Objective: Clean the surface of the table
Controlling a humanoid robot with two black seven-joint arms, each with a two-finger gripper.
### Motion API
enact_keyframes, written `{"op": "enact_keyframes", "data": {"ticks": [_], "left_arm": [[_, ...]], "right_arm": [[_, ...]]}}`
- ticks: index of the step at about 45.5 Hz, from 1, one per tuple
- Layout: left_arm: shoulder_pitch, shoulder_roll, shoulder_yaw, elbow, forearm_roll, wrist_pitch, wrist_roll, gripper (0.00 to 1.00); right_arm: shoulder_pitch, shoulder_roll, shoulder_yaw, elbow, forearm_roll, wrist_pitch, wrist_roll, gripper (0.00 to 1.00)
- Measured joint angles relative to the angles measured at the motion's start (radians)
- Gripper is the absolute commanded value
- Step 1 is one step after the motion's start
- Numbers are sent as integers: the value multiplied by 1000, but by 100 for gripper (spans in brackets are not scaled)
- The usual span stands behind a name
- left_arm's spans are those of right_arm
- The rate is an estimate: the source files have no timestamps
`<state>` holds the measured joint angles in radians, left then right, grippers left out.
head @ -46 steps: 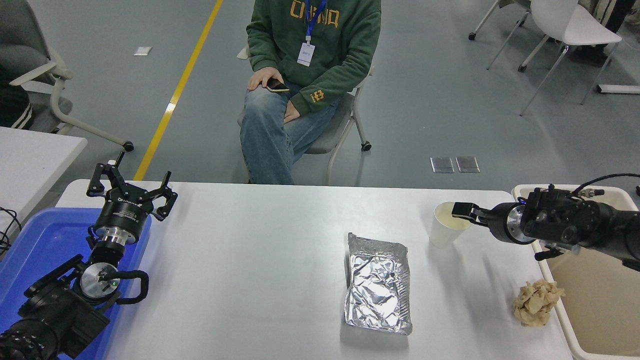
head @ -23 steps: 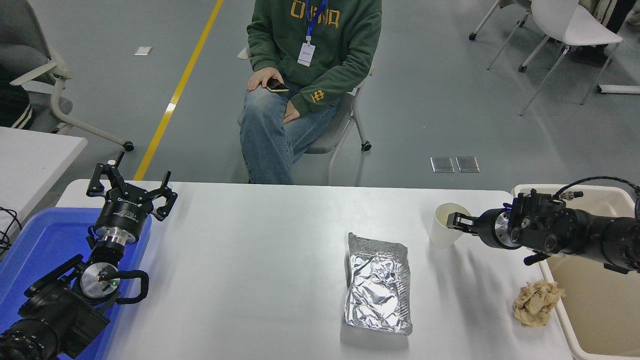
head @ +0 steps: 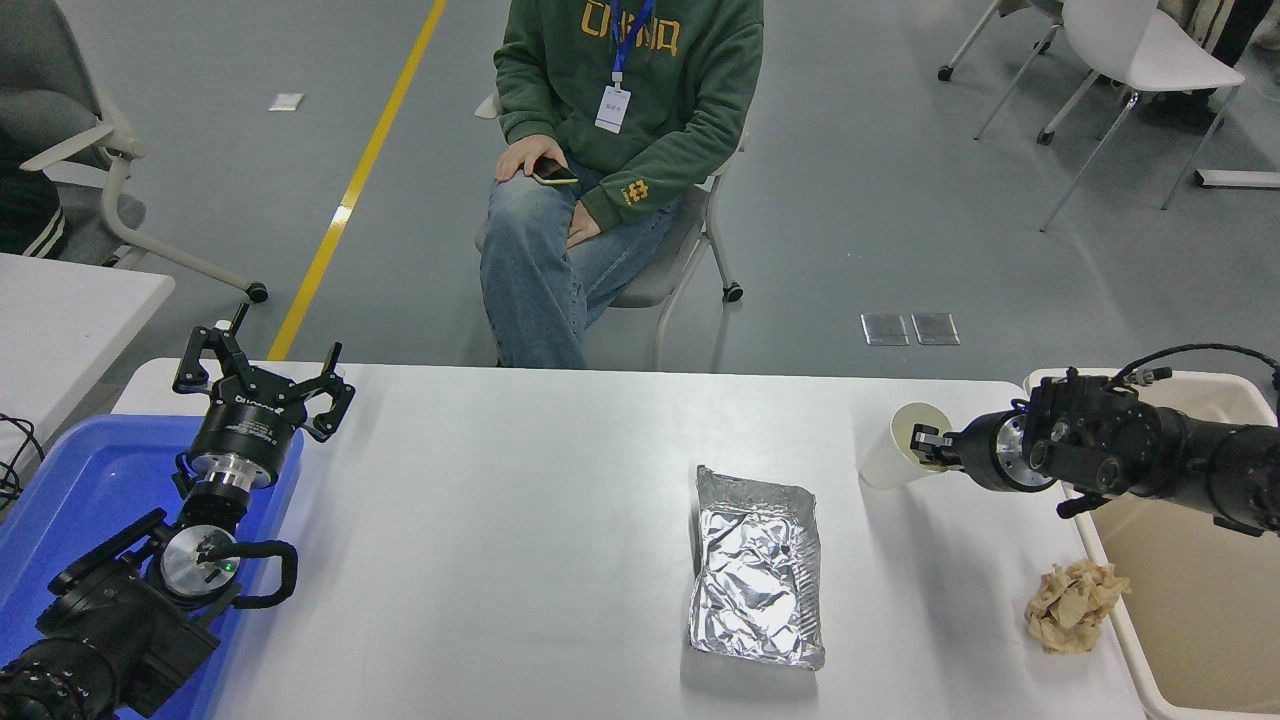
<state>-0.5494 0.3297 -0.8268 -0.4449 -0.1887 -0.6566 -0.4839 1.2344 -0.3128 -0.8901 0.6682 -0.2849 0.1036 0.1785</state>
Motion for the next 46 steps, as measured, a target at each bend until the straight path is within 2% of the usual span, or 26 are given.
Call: {"op": "enact_keyframes", "data": {"ticks": [17,46], "left_arm": [[0,0,0,0,0,0,1,100],[0,0,0,0,0,0,1,100]], "right_arm": [[44,-90,49,24,11,45,5,0],[327,-450,115,200,3,218,12,0]]}}
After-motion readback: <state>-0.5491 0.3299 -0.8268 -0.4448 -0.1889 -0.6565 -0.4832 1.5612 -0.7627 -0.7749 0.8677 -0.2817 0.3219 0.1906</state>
